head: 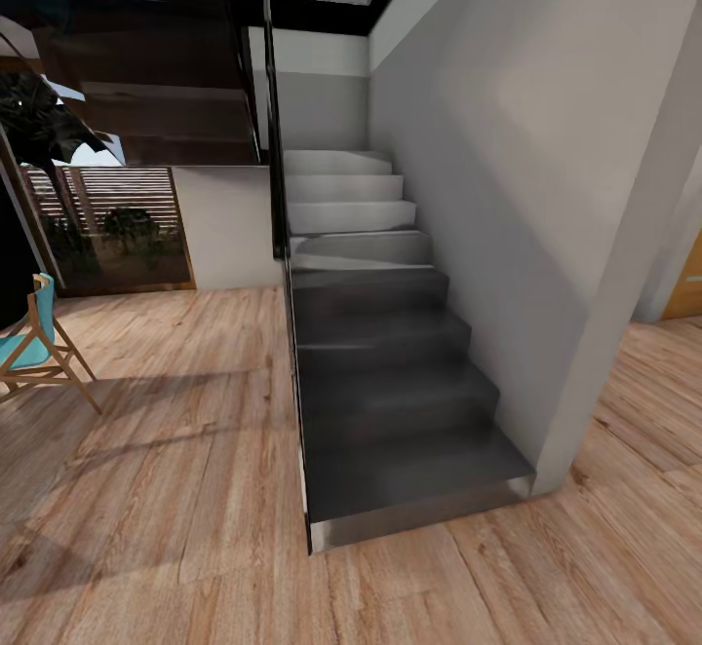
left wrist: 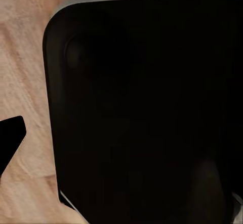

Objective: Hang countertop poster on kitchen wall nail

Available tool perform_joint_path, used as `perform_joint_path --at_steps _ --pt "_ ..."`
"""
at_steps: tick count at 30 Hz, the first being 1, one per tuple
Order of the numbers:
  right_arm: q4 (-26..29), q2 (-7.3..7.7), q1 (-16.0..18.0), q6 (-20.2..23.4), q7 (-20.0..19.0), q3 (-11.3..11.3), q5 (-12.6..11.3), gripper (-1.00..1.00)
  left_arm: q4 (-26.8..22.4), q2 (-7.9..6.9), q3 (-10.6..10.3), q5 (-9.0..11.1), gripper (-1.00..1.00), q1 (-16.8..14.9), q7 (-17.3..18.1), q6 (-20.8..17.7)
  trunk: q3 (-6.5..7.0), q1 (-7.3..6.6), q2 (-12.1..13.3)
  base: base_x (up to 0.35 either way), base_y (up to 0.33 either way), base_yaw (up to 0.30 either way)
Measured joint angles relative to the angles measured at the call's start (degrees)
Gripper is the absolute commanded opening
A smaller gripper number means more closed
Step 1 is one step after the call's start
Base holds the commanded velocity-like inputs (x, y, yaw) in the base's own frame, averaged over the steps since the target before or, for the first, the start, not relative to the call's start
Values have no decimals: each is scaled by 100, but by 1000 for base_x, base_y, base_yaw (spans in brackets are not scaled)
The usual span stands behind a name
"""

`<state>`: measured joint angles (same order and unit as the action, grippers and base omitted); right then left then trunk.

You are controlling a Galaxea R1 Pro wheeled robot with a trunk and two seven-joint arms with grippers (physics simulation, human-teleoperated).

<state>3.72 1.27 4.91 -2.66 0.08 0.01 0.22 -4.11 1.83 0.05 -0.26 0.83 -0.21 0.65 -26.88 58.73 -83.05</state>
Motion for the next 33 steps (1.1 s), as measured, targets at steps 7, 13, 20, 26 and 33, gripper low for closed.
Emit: perform_joint_path --at_steps 7,13,20,26,33 --pt "2287 24 606 -298 0 17 6 100 -3481 -57 22 -5 100 3 -2 4 -1 0 0 0 0 0" --pt "2299 37 648 -301 0 19 10 100 -3225 -159 26 1 100 3 -3 15 0 0 0 0 0 0" --pt "2288 41 649 -299 0 22 26 100 -3119 -173 27 9 100 3 -11 14 0 0 0 0 0 0" --pt "2286 40 649 -302 2 19 29 100 -3107 -175 35 10 100 3 -18 14 0 0 0 0 0 202" --pt "2286 19 649 -305 9 18 34 100 -3107 -175 176 12 100 3 -19 14 0 0 0 0 0 285"
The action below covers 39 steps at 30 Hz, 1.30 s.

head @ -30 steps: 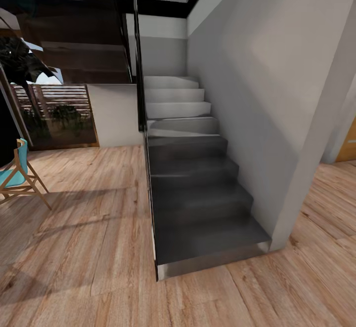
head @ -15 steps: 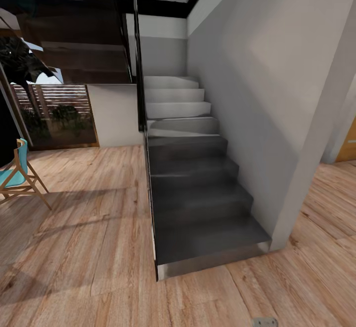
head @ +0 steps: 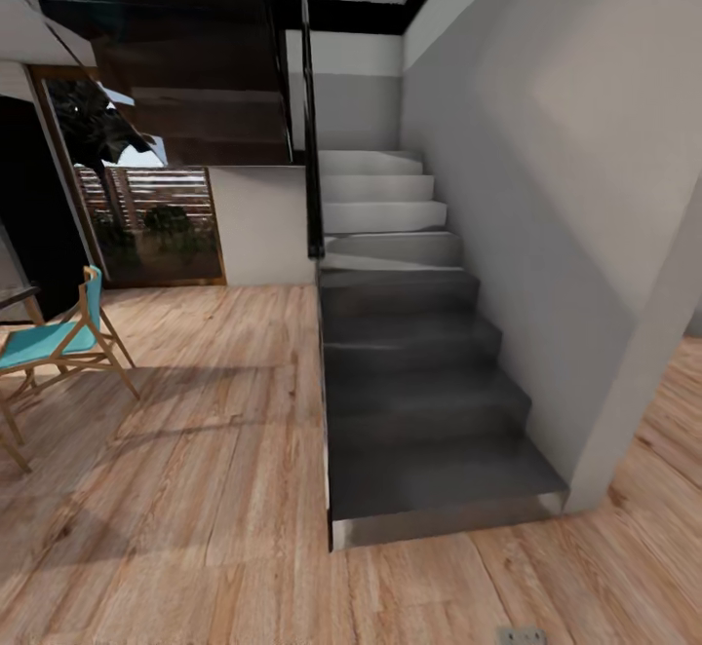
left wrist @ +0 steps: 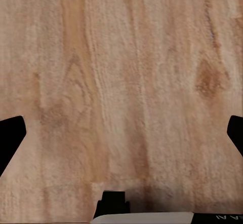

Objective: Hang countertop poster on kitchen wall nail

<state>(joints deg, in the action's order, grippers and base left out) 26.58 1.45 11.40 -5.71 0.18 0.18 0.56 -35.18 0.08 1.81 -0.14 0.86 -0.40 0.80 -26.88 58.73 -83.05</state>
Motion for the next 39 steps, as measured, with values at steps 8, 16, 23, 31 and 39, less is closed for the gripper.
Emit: perform_joint_path --at_steps 8,16,23,31,39 --pt "0 -20 -1 0 10 2 0 100 8 0 33 6 100 0 0 0 0 0 0 0 0 290" --pt "0 -23 -1 0 20 5 0 100 9 0 34 13 100 0 0 0 0 0 0 0 0 290" --pt "-11 -28 0 -3 22 5 2 100 9 0 37 14 100 0 0 0 0 0 0 0 0 290" --pt "-167 -32 0 -9 24 5 8 100 9 0 46 20 100 0 0 0 0 0 0 0 0 290" --pt "-184 -27 0 -4 13 5 4 100 13 0 404 20 100 0 6 0 -4 0 0 4 78 216"
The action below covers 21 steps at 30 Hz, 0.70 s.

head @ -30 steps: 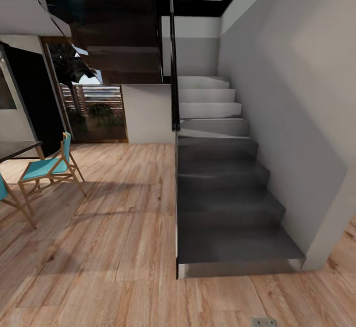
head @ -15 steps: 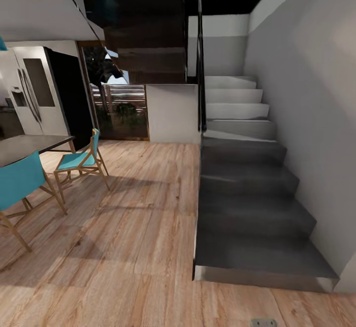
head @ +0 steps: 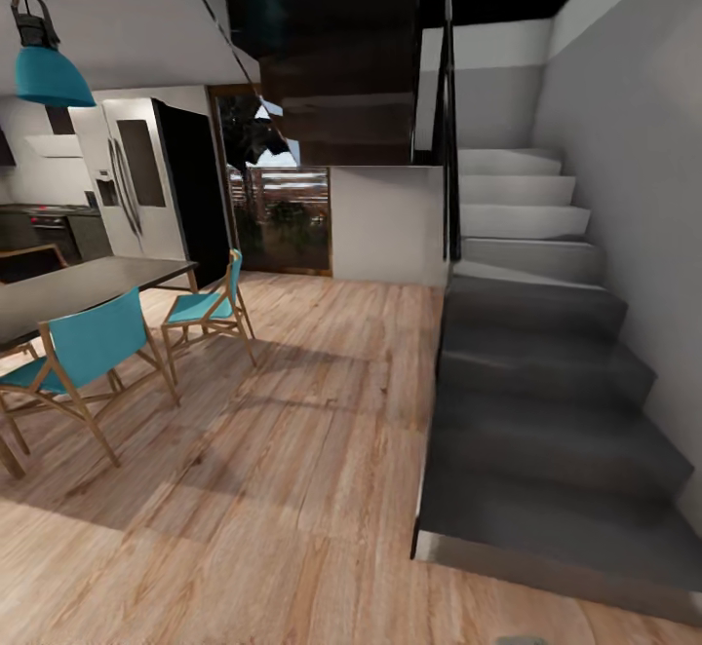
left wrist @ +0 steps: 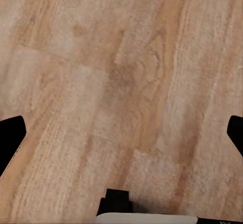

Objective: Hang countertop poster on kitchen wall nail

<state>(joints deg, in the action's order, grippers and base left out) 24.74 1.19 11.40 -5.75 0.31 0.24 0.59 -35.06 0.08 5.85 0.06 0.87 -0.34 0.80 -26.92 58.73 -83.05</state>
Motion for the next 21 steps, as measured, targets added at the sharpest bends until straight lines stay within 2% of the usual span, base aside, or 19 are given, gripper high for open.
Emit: perform_joint_path --at_steps 4,21 --pt "-14 3 0 1 -6 0 -3 100 2 0 81 2 100 0 1 0 -1 -1 0 53 260 183" --pt "-19 3 0 -6 8 7 4 100 2 0 106 3 100 0 2 0 -1 -1 0 71 287 283"
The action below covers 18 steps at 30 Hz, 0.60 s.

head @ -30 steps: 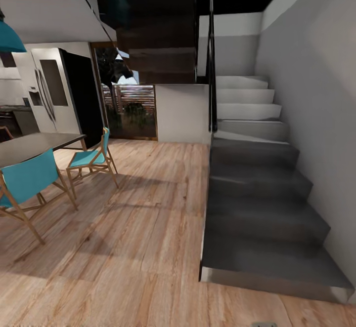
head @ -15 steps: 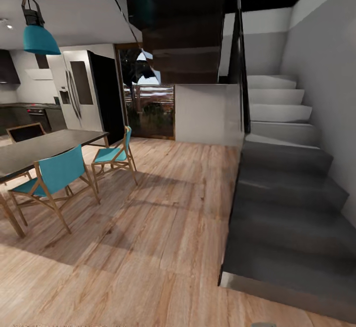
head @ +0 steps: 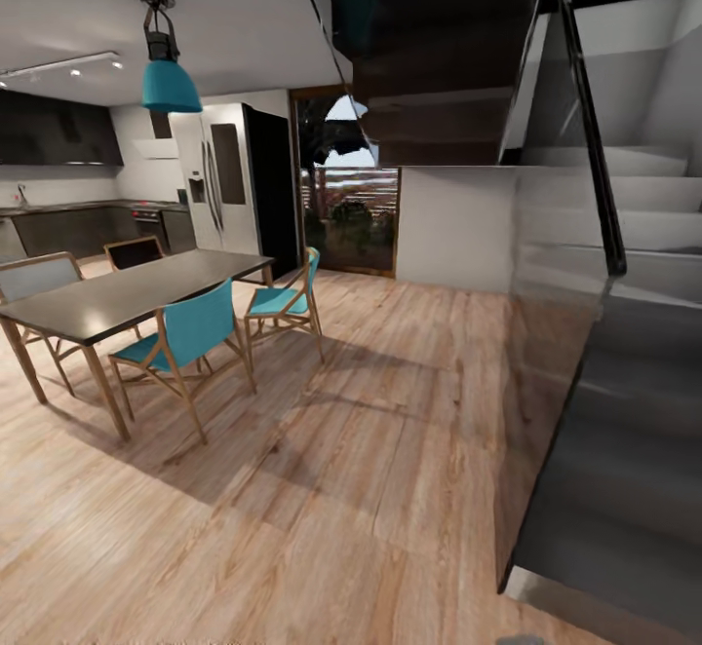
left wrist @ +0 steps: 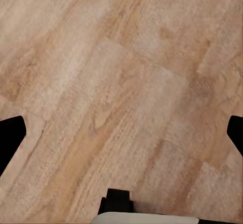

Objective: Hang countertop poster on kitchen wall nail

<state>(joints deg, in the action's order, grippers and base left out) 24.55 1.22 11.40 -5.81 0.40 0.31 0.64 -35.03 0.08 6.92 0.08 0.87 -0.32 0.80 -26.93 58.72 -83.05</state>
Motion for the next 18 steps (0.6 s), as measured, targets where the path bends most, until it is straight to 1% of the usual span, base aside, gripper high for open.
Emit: perform_joint_path --at_steps 5,10,11,12,15,18 --pt "0 -1 0 0 0 0 0 100 -4 0 1 0 100 0 0 -2 0 0 0 100 289 291" --pt "-7 -8 0 0 0 1 0 100 -3 0 12 0 100 0 0 -7 0 -1 0 168 282 291" --pt "-8 -8 -2 0 0 1 0 100 -2 0 44 0 100 0 0 -7 0 -1 0 233 276 291" --pt "-9 -9 0 0 6 1 0 100 0 6 198 0 100 0 4 -8 0 -2 0 237 275 291" --pt "-9 -9 0 3 5 1 0 100 -1 7 238 0 100 0 6 -8 -1 -2 0 248 271 262" --pt "-65 -4 -1 17 -11 -3 -1 100 0 8 255 0 100 0 7 -8 -5 -2 0 255 267 125"
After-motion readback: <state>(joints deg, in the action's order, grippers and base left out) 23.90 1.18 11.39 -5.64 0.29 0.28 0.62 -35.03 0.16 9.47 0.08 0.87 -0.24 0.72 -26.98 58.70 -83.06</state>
